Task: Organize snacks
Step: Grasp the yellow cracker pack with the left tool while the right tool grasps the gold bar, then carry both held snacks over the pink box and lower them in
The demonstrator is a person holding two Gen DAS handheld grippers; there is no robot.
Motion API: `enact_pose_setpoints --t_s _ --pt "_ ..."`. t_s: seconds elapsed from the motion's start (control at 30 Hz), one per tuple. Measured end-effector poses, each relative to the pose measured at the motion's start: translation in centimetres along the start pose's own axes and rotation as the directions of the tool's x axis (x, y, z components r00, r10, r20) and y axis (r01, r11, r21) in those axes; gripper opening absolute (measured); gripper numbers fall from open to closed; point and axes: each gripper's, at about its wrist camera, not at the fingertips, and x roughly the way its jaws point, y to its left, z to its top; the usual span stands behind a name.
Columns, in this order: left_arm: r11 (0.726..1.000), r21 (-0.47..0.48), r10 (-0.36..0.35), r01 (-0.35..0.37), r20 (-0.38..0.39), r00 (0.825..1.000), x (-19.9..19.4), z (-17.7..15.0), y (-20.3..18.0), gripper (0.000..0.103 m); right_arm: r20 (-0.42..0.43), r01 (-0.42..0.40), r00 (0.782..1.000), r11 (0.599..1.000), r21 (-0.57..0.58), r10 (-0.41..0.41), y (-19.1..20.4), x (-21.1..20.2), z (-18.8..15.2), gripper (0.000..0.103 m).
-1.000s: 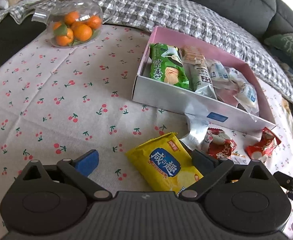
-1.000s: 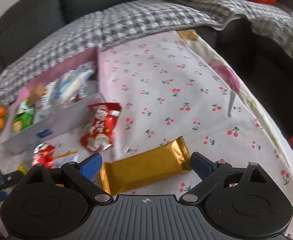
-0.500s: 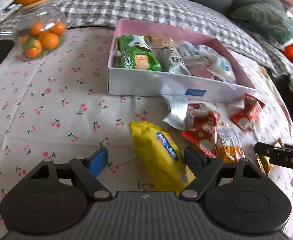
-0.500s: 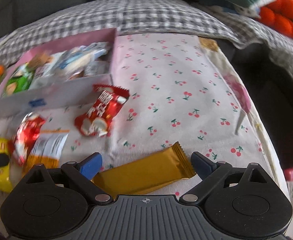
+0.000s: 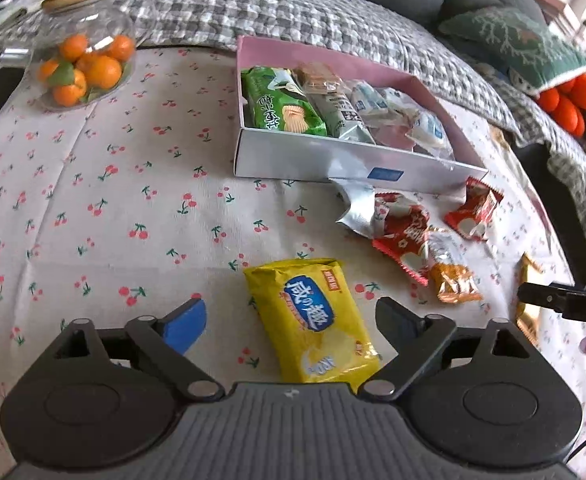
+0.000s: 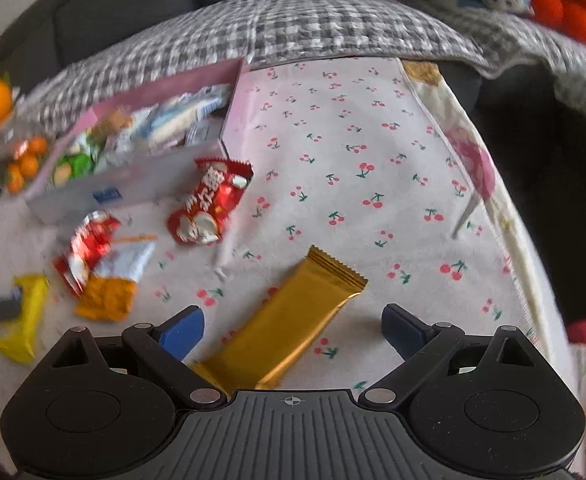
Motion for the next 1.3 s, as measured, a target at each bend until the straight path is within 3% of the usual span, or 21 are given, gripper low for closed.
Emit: enact_pose_setpoints --t_s 0.13,0.27,0.43,0.73,0.9,1.3 --pt "0.999 0.037 0.021 -0.021 0.001 1.000 0.4 -0.2 -1.7 0.091 -0.015 0.012 1.000 0.999 0.042 -0.011 0.7 0.6 0.3 0.097" --pt "0.990 0.102 0.095 -0.094 -0.002 0.995 1.2 -0.8 -3.2 0.085 -0.015 0.057 0.998 0.998 -0.012 -0.057 1.8 1.0 0.2 0.097" --pt "0.983 0.134 0.124 -0.122 -0.006 0.992 1.7 -1.2 -3.5 0.080 0.001 0.121 0.993 0.988 -0.099 -0.121 2.9 1.3 -0.5 0.092" --pt "0.982 0.142 0.121 -0.121 0.010 0.993 0.8 -1.3 -2.9 0.053 0.033 0.093 0.995 0.989 -0.118 -0.090 3.5 0.2 -1.1 0.050" --pt "0.981 0.167 0.099 -0.101 0.020 0.995 0.4 -1.6 -2.3 0.049 0.050 0.079 0.996 0.990 -0.118 -0.074 3.4 -0.2 -1.4 0.031" --pt "0.993 0.119 0.027 -0.027 0.004 1.000 -0.8 -1.5 -0.2 0.046 0.019 0.044 0.999 0.998 -0.033 -0.044 3.2 -0.5 -0.9 0.030"
